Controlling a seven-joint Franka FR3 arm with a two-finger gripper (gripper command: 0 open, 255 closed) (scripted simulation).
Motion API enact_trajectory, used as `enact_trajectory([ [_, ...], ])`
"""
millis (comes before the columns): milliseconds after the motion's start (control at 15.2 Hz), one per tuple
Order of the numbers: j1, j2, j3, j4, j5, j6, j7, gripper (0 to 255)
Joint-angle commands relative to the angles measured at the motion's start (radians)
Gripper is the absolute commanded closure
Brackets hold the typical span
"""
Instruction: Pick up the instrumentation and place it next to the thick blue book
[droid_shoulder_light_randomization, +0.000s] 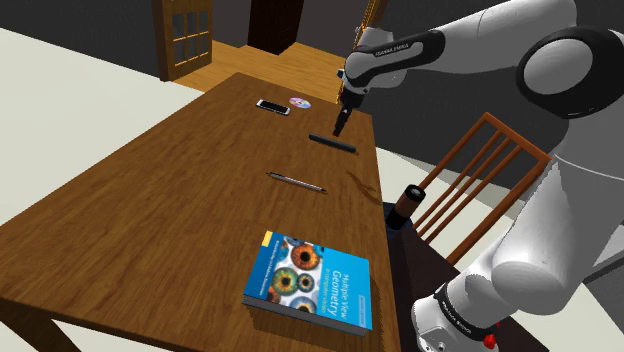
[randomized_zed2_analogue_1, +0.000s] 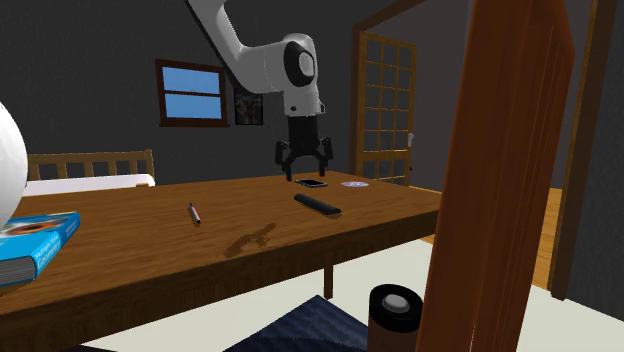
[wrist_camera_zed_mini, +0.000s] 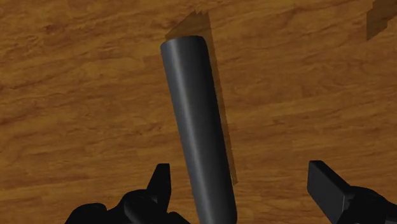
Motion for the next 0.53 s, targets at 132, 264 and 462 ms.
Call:
enact_trajectory([
  [132,-0.016,0.135,0.015,0.119,0.007,0.012,-0.079,0],
  [264,-0.018,0.15,0.016,0.112,0.01,0.033,-0.081,0],
  [462,-0.021,0.172,0.019,0.104,0.015,0.064,-0.084,0],
])
